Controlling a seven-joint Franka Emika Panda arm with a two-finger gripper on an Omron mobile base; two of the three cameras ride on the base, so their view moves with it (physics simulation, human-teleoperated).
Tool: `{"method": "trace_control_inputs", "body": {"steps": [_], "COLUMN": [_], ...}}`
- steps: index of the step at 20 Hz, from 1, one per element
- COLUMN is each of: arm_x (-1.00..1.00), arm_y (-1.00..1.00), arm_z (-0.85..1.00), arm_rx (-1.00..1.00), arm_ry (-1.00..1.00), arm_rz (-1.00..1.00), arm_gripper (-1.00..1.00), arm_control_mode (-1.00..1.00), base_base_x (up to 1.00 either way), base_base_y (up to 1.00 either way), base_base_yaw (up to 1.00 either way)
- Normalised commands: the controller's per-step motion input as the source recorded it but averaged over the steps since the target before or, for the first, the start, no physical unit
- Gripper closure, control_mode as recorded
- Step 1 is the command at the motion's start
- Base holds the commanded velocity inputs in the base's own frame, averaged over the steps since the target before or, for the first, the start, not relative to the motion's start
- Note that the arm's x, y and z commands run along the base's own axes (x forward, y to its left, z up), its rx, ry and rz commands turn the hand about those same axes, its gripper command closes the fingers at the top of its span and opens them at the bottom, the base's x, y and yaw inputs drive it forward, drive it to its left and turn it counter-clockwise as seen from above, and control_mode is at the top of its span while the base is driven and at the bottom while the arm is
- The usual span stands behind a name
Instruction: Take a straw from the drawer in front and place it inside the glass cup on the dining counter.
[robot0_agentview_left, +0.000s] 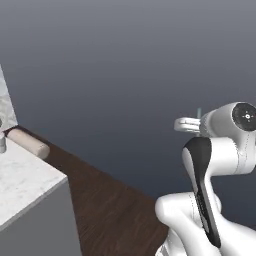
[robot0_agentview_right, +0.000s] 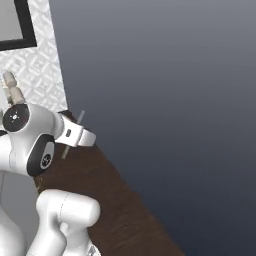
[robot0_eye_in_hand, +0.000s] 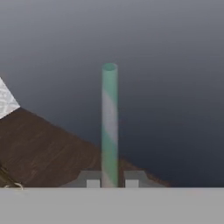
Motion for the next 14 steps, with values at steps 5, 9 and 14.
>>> {"method": "trace_control_inputs", "body": {"steps": [5, 9, 14], "arm_x": [0.0, 0.0, 0.0], "arm_y": [0.0, 0.0, 0.0], "arm_z": [0.0, 0.0, 0.0], "arm_rx": [0.0, 0.0, 0.0], "arm_ry": [0.0, 0.0, 0.0], "arm_rz": [0.0, 0.0, 0.0], "arm_gripper": [1.0, 1.0, 1.0], "arm_control_mode": [1.0, 1.0, 1.0], "base_base_x": [0.79, 0.75, 0.7], "base_base_y": [-0.03, -0.12, -0.19], "base_base_yaw": [0.7, 0.71, 0.68]}}
